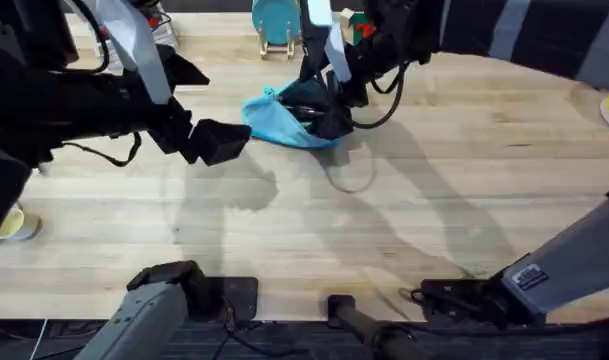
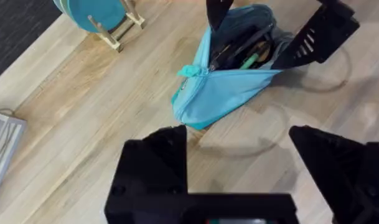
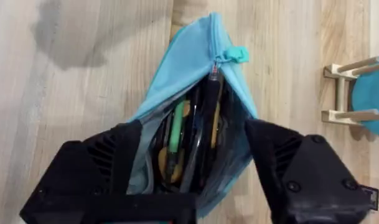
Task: Unzip the bag, pick up the pens from the table one at a time and place them inside, then zip the bag closed.
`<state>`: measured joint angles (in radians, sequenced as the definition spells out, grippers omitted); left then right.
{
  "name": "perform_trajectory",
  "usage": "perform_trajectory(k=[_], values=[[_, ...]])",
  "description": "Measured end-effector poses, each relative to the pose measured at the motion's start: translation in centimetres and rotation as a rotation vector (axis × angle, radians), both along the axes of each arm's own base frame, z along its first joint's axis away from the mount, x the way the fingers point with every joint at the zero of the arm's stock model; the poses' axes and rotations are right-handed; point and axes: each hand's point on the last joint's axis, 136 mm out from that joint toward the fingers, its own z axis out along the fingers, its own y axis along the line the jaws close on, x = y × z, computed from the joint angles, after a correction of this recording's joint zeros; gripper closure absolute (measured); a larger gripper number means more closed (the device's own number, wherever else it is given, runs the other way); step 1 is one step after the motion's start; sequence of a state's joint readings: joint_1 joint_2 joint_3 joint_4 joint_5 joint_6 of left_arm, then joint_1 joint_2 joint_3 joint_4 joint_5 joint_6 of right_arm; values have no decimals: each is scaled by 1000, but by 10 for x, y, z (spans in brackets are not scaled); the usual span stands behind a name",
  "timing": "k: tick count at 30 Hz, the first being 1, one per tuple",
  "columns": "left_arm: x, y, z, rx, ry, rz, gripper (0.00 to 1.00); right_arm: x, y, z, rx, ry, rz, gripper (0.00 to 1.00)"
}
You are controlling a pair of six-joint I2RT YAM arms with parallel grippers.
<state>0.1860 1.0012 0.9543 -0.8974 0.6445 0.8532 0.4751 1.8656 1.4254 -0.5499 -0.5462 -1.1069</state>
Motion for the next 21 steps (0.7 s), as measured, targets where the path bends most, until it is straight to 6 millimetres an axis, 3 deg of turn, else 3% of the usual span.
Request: perform_trajectory(k=[12, 21], values=[[0, 0, 0, 0, 0, 0, 7, 0, 0, 3, 9, 35, -45, 5], [0, 0, 0, 0, 0, 0, 7, 3, -4, 48, 68, 63, -209, 5]])
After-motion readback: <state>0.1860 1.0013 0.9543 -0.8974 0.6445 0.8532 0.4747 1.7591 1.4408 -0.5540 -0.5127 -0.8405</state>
